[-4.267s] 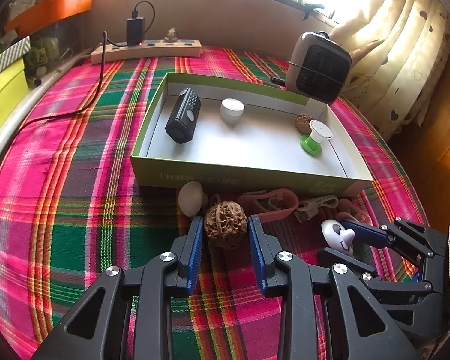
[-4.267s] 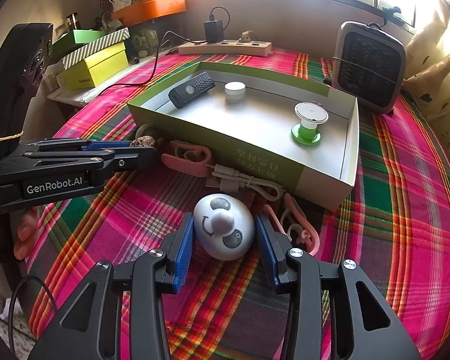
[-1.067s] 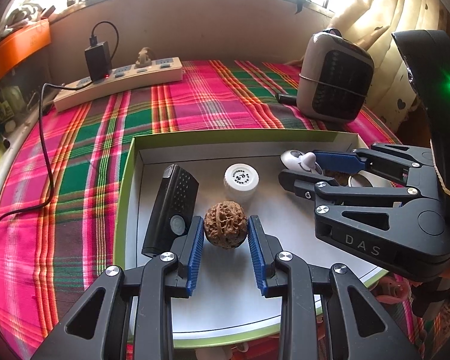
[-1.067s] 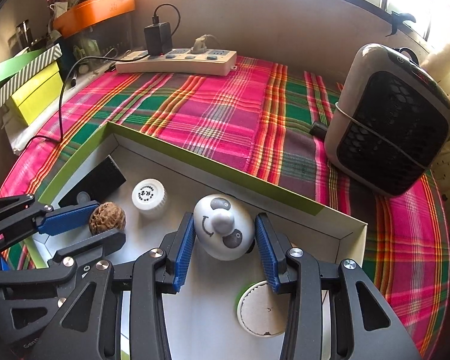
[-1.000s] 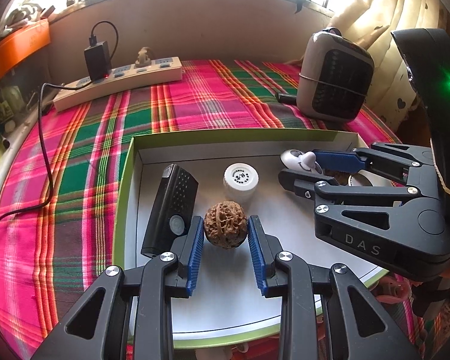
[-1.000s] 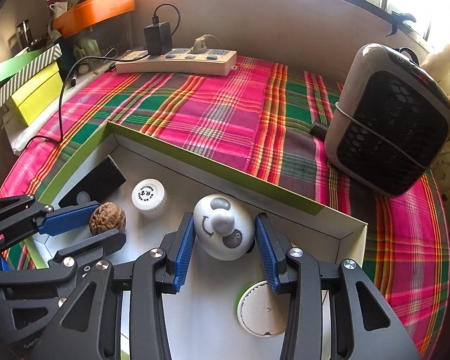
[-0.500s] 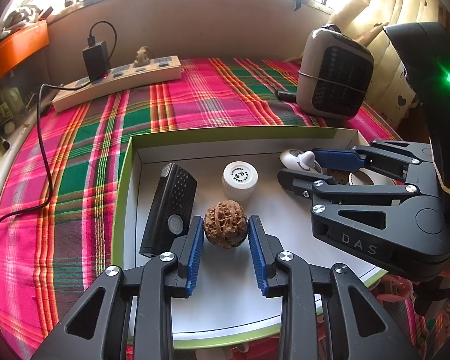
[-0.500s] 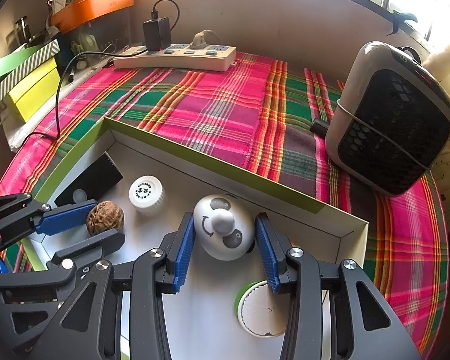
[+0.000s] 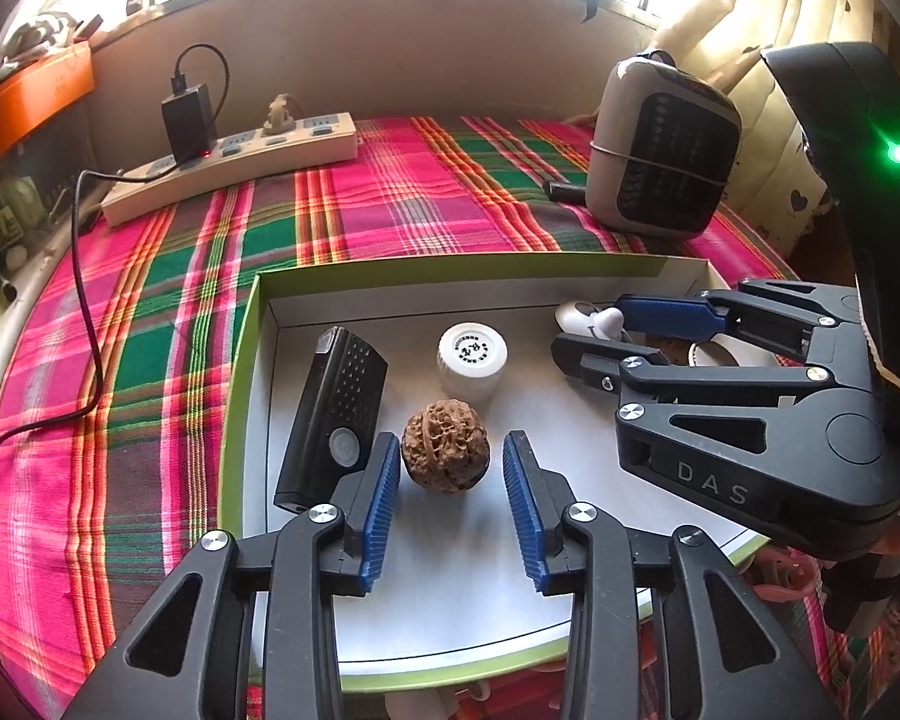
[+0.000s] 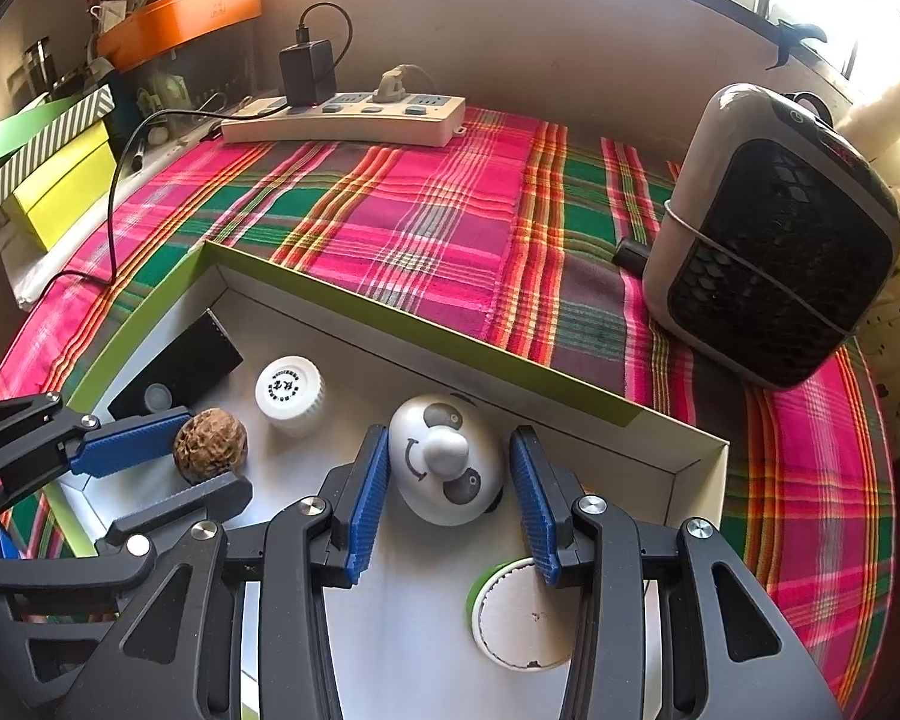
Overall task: Organize objects
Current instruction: 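Open both tools to set the ball and panda toy in the box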
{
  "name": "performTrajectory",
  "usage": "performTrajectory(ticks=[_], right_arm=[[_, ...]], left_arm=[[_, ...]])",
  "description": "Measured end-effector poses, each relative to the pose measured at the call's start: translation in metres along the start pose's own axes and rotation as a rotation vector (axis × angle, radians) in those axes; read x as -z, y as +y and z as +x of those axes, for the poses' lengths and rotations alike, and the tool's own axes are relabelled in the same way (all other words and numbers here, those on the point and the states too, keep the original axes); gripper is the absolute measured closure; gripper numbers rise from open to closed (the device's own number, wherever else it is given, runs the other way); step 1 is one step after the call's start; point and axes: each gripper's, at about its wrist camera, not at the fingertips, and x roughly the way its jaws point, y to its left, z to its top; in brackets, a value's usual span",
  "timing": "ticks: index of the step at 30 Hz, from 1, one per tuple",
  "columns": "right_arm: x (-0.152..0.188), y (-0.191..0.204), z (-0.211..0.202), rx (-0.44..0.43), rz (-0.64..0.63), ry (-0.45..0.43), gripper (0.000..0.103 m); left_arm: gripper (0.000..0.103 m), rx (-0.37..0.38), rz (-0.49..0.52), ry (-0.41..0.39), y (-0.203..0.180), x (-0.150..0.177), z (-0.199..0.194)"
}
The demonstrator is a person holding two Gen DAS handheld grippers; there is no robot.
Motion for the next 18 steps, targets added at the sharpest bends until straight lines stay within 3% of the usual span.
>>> performTrajectory(ticks=[4, 18], right_arm=[[0.000, 0.000, -0.004, -0.003, 0.008, -0.010, 0.056], [0.011, -0.001, -0.033, -0.007, 0.033, -0.061, 0.055]], left_arm=[[0.063, -0.003, -0.008, -0.010, 0.002, -0.001, -0.005], [0.062, -0.020, -0.018, -0.051, 0.005, 0.005, -0.033]])
